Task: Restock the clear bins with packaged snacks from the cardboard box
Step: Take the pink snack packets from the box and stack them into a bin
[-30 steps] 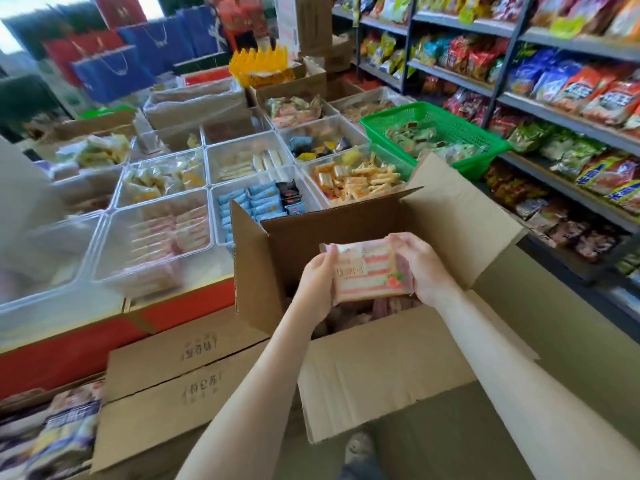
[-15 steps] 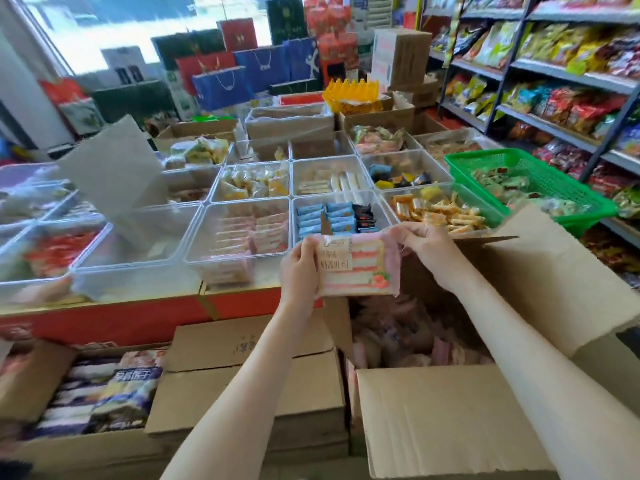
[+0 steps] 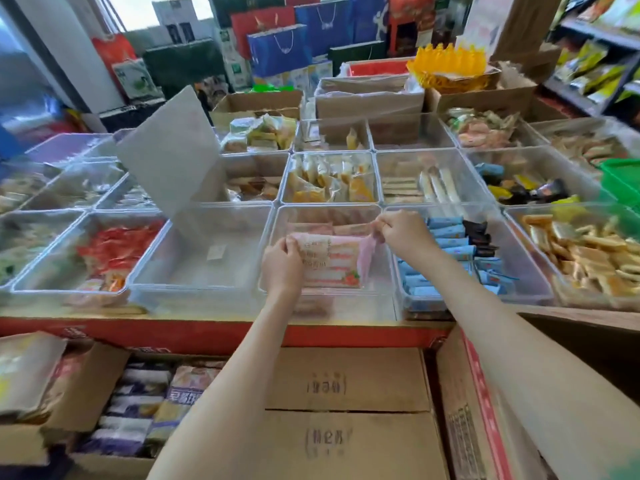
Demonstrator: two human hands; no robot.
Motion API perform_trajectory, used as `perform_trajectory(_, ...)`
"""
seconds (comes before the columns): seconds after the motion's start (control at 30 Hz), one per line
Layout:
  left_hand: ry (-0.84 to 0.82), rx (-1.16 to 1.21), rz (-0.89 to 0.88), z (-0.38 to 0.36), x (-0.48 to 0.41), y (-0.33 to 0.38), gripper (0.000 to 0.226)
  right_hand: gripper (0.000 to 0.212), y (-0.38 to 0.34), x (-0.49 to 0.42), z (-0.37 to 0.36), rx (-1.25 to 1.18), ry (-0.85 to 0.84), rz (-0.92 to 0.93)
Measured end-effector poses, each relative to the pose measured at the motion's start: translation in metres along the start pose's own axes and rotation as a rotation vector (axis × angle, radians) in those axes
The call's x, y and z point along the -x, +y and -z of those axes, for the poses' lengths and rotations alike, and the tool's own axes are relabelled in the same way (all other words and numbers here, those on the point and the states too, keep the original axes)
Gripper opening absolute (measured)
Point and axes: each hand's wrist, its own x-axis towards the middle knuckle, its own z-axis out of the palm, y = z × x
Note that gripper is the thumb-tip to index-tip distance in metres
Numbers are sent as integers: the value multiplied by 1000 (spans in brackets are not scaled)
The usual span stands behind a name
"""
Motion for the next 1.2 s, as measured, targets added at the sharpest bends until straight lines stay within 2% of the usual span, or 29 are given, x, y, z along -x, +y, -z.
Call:
perform_trajectory(0.17,-125,0,-105,-29,-66,-24,36,9,31,-43,-35,-164,-53,-165)
perform_trajectory(0.3,-194,67,-81,-59,-92,-39,30,4,56,-65,-47,-73,-43,-215)
perform_trajectory(0.37,-270,57,-49,-73,-99,-45,26,7,67,-72,-51,42,13,-245)
perform_trajectory(0.43,-370,15,-22,-88,-101,-49,18,5,78,-79,-55,267,57,-261)
perform_trajectory(0.53,-424,-182,-75,-111,-103,-57,29,10,92,-84,-64,655,46,-193)
perform_trajectory(0.67,-425,-373,-152,-126,-118,-65,31,13,97,-94,-82,770,42,-141)
perform_trajectory(0.8,-350,-508,-325,-130,-136,-78,29,14,101,-107,-102,820,51,-123)
perform_trajectory(1.0,-208,-535,-500,-141,-140,-92,23,21,106,-122,-111,863,145,-141)
perform_trajectory(1.13,-399,-726,-501,-142,-144,-103,25,39,105,-111,-117,935,-106,-115)
perform_trajectory(1.2,-467,-785,-499,-140,-141,-104,22,45,108,-106,-122,963,-156,-113)
